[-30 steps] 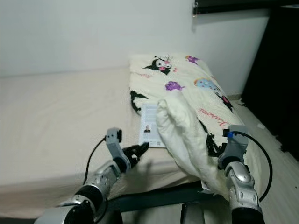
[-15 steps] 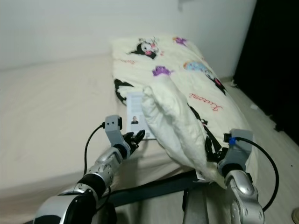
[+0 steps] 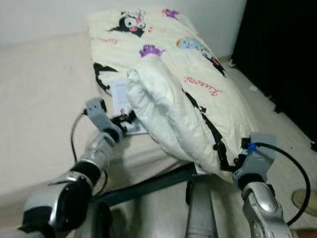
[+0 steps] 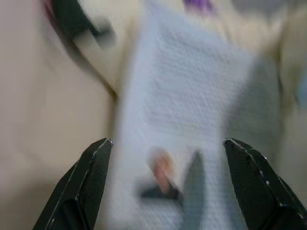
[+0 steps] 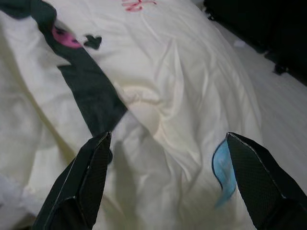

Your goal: Clean up the room

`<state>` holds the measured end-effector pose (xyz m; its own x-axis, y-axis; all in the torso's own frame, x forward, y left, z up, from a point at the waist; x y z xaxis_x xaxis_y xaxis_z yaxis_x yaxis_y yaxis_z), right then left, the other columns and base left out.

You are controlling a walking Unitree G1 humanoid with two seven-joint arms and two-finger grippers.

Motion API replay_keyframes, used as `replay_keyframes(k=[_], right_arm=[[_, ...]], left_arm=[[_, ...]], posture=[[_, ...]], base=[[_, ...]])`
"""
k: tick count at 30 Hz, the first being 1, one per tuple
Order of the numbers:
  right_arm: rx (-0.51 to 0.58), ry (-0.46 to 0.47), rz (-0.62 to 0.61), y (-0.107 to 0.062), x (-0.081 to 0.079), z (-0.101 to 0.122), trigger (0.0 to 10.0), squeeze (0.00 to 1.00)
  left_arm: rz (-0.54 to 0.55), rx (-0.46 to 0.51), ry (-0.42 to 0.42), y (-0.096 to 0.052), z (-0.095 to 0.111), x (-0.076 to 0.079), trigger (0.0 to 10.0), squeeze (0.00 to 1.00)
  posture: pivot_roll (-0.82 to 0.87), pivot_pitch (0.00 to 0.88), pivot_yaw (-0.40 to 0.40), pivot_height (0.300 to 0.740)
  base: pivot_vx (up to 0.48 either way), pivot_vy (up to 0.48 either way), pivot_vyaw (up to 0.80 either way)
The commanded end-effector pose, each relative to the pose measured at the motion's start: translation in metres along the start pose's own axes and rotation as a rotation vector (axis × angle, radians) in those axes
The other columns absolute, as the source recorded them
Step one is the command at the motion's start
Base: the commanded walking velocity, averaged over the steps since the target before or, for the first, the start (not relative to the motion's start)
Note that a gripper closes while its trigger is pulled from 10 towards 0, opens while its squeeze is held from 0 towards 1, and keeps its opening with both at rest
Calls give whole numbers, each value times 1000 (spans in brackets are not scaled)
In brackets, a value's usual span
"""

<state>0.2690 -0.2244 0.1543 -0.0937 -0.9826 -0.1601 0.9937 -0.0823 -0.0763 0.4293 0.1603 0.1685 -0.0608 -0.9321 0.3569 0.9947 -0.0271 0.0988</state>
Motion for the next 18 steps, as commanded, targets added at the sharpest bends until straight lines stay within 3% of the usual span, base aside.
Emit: replay_keyframes(k=[1, 12, 16, 17, 18], right_arm=[[-36, 10, 16, -4, -7, -5, 10000, 0], [-58, 12, -3, -14, -1, -2, 10000, 0], [-65, 13, -20, -19, 2, 2, 10000, 0], [-65, 11, -23, -19, 2, 4, 10000, 0], [-64, 9, -24, -19, 3, 4, 10000, 0]], left_arm=[[-19, -5, -15, -2, 1, -9, 10000, 1000], [-140, -155, 41, -18, -34, -13, 10000, 1000], [-218, -239, -17, -26, -54, -3, 10000, 1000], [-253, -270, -33, -29, -61, 3, 10000, 318], [-274, -287, -42, -31, -65, 7, 10000, 318]], posture=[[-273, 348, 74, 396], [-291, 366, 73, 346], [-305, 373, 69, 326], [-312, 372, 66, 321], [-312, 372, 66, 316]], base=[[0, 0, 0], [0, 0, 0], [0, 0, 0], [0, 0, 0], [0, 0, 0]])
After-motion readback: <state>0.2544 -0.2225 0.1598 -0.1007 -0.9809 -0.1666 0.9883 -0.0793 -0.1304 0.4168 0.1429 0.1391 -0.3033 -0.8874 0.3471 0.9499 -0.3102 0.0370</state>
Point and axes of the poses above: a point about 5 cm out from each wrist's last joint towards the gripper, its own y axis pointing out of the wrist towards the gripper, its own z axis along the axis of the wrist's last joint, x = y × z, the point moved 3 cm from there along y, pointing out of the wrist towards the gripper, and after that the axes turned 6 degrees about y, right-handed, at the moved point
